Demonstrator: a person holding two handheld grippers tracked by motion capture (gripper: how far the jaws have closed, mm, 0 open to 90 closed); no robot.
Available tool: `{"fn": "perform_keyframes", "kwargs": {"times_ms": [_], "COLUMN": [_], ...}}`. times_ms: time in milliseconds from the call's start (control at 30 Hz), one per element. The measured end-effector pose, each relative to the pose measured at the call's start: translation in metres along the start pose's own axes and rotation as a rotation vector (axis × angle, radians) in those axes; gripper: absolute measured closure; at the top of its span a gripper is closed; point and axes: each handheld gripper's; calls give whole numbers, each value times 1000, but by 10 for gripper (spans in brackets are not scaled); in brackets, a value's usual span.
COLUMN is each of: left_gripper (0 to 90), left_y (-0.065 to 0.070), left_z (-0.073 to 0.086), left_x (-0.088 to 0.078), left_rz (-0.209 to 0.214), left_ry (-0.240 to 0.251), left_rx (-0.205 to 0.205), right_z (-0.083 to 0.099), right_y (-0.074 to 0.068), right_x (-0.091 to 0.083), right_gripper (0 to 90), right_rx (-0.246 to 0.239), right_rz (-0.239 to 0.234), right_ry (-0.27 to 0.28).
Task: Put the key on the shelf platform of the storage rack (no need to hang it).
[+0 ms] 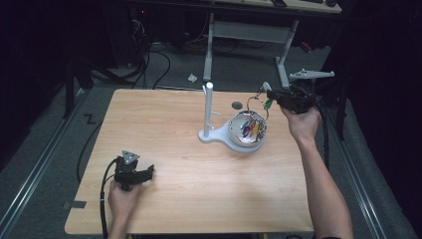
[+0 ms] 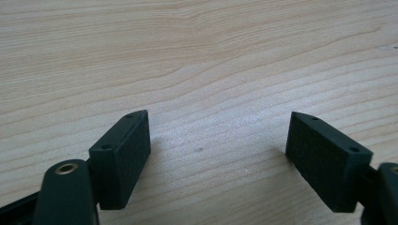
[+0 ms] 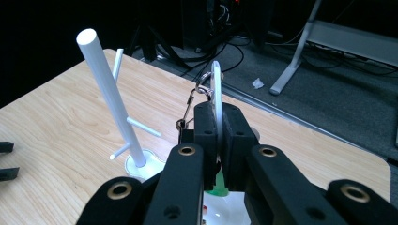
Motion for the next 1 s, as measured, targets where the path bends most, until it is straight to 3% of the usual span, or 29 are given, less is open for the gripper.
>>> {"fn": "perform_keyframes", "kwargs": {"times_ms": [500,767,1000], "left_gripper": [227,227,227], "left_y": [0,0,0], "left_z": [0,0,0], "left_x": [0,0,0], "left_rz": [2,1,1], "left_ry": [1,0,1], "left_rx": [-3,0,-1], "right_z": [6,-3,0], "right_y": [-3,1,3], "right_x": [20,10,13], "right_gripper": [870,870,870], "right_rx": [5,17,18], "right_rz": [-5,7,11], "right_ry": [-14,22,9]}}
Point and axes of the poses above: each handheld gripper's, and its own axes: x roughly forward along the jaws, z roughly out of its underside, y roughly to its right, and after that the axes turned 1 degree about x, right-handed
